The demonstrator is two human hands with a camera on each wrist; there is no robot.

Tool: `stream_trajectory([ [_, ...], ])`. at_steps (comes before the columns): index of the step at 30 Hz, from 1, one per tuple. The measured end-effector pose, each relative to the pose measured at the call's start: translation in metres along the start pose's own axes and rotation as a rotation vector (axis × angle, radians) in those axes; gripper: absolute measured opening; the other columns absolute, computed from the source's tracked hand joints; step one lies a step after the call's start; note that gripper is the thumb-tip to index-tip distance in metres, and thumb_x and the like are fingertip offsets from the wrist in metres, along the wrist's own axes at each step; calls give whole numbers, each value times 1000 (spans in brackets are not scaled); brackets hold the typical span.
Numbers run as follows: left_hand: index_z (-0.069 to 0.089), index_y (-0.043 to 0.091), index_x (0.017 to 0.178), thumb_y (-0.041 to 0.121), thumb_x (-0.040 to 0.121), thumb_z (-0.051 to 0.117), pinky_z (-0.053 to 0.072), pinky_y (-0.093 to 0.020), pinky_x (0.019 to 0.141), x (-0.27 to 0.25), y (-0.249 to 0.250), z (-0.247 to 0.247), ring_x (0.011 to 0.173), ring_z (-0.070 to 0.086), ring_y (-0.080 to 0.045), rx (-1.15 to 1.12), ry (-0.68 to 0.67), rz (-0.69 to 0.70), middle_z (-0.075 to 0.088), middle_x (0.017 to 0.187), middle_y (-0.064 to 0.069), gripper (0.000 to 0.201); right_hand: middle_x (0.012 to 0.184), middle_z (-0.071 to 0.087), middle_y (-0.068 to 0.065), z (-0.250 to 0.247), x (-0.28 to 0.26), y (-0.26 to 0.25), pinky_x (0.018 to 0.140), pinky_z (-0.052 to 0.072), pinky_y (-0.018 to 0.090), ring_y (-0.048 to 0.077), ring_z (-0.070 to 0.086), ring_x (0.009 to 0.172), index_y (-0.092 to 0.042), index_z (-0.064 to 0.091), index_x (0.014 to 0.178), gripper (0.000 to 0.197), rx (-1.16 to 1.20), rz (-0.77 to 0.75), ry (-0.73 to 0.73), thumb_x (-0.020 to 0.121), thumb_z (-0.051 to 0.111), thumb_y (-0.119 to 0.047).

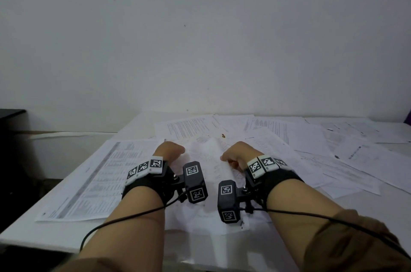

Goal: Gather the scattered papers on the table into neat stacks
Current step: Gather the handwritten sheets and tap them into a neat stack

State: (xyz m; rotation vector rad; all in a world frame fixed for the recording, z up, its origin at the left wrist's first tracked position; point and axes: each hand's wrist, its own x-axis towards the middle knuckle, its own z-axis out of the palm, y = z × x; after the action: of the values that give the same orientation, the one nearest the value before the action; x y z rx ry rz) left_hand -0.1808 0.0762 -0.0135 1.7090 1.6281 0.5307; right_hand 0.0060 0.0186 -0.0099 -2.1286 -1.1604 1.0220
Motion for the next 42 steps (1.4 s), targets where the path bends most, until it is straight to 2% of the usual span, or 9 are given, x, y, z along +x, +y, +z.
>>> stream_trajectory([
  [3, 61, -5, 106, 14, 94, 49, 43, -35, 84, 3, 1, -1, 106, 57, -32, -53, 16, -11, 58, 114, -22, 25, 75, 56, 11, -1, -2, -2, 52, 41, 23, 20, 52, 59, -1, 55, 80, 16, 24, -63, 9, 85, 67, -11],
  [7, 67, -6, 103, 9, 90, 53, 40, -31, 77, 8, -2, -1, 94, 58, -32, -100, 74, 37, 63, 109, -23, 24, 121, 55, 15, -4, 3, -10, 102, 44, 40, 33, 52, 118, -4, 55, 114, 33, -172, -67, 194, 83, 54, -16],
  [11, 69, 0, 106, 7, 89, 55, 45, -34, 91, 10, -1, 1, 104, 59, -30, -73, 63, 53, 64, 115, -19, 23, 143, 38, 16, -14, 8, 0, 113, 27, 43, 34, 32, 134, -13, 43, 136, 47, -447, 21, 221, 89, 45, -21],
  [16, 63, -10, 115, 10, 90, 53, 44, -41, 98, 12, 4, 1, 119, 56, -37, 34, 44, 50, 61, 126, -25, 33, 146, 30, 16, -15, 16, 15, 111, 32, 50, 40, 32, 134, -20, 26, 146, 75, -476, 28, 187, 83, 58, -44],
  [22, 58, -15, 75, 7, 86, 56, 43, -39, 68, 14, -1, 4, 85, 58, -40, 7, 37, 31, 60, 99, -38, 25, 136, 52, 11, -17, 19, 13, 110, 31, 44, 32, 43, 129, -9, 54, 126, 58, -599, -15, 191, 84, 58, -50],
  [26, 53, -13, 66, 6, 87, 55, 38, -33, 59, 12, -6, 3, 72, 52, -32, -74, 30, -11, 45, 88, -40, 28, 146, 31, 16, -12, 23, 18, 108, 32, 50, 35, 29, 136, -10, 36, 140, 95, -554, 50, 260, 68, 69, -63],
  [29, 61, -8, 110, 8, 90, 55, 49, -34, 71, 15, -13, 3, 107, 61, -37, -194, -5, -35, 58, 122, -31, 26, 144, 34, 15, -13, 24, 21, 108, 33, 49, 34, 34, 135, -8, 28, 143, 107, -534, 52, 293, 63, 74, -63],
  [36, 57, 12, 113, 12, 89, 59, 47, -25, 62, 15, -13, 1, 92, 50, -23, -355, -45, -104, 55, 134, -21, 24, 125, 61, 14, -22, 21, 18, 87, 48, 30, 29, 60, 115, 2, 56, 122, 64, -367, -68, 179, 77, 76, -39],
  [42, 51, 8, 80, 6, 88, 53, 36, -30, 66, 15, -13, -5, 78, 47, -25, -218, 55, -29, 51, 84, -16, 9, 108, 63, 16, -25, 17, 6, 93, 51, 35, 32, 61, 112, 7, 59, 115, 47, -172, -90, 184, 81, 74, -22],
])
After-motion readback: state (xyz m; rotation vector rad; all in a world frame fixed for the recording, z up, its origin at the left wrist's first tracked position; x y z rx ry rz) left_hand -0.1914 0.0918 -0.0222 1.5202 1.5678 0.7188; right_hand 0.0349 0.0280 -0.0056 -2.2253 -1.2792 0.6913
